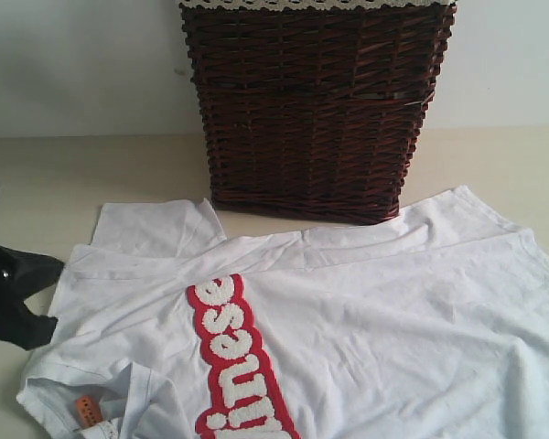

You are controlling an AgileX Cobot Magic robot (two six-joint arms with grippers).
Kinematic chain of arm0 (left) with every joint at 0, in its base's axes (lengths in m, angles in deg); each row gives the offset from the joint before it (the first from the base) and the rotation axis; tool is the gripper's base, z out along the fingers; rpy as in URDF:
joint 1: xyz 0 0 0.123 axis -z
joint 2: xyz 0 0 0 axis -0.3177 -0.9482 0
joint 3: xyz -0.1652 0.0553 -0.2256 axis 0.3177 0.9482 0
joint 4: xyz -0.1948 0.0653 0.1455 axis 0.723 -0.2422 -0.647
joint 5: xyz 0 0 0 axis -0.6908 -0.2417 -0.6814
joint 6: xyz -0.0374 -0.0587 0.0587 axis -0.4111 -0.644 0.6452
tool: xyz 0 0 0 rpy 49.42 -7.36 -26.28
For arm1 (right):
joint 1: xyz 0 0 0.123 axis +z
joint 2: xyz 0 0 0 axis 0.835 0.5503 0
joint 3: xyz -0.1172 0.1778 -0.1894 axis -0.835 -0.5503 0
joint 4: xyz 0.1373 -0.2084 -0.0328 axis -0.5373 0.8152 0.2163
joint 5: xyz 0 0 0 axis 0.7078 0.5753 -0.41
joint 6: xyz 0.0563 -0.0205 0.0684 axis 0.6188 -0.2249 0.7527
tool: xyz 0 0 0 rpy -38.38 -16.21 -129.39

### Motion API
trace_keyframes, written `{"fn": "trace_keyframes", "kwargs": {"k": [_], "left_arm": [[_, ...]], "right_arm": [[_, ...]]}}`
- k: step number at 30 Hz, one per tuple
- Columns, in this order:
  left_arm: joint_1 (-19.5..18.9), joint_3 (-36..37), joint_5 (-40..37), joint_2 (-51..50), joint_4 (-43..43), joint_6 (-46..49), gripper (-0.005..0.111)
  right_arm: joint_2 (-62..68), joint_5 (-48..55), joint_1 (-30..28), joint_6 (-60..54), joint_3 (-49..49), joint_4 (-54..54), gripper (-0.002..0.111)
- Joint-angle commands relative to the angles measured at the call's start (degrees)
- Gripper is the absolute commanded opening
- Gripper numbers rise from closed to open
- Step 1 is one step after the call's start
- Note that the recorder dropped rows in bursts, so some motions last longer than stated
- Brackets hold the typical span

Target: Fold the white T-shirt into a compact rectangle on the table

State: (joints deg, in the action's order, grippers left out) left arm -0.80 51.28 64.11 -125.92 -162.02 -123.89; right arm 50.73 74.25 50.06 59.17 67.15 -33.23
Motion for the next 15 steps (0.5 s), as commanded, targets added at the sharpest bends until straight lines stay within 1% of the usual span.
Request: {"fn": "trace_keyframes", "kwargs": {"k": [1,6,15], "left_arm": [[-0.1,0.1,-6.9,0.3,11.2,-1.6,0.000],[-0.1,0.0,-7.0,0.3,17.9,-1.6,0.000],[-0.1,-3.7,-3.9,3.2,18.0,0.4,0.000]], "right_arm": [[0.0,-0.3,0.2,-0.3,-0.2,-0.2,0.023],[0.0,-0.3,0.2,-0.3,-0.2,-0.2,0.023],[0.0,-0.3,0.2,-0.3,-0.2,-0.2,0.023]]}}
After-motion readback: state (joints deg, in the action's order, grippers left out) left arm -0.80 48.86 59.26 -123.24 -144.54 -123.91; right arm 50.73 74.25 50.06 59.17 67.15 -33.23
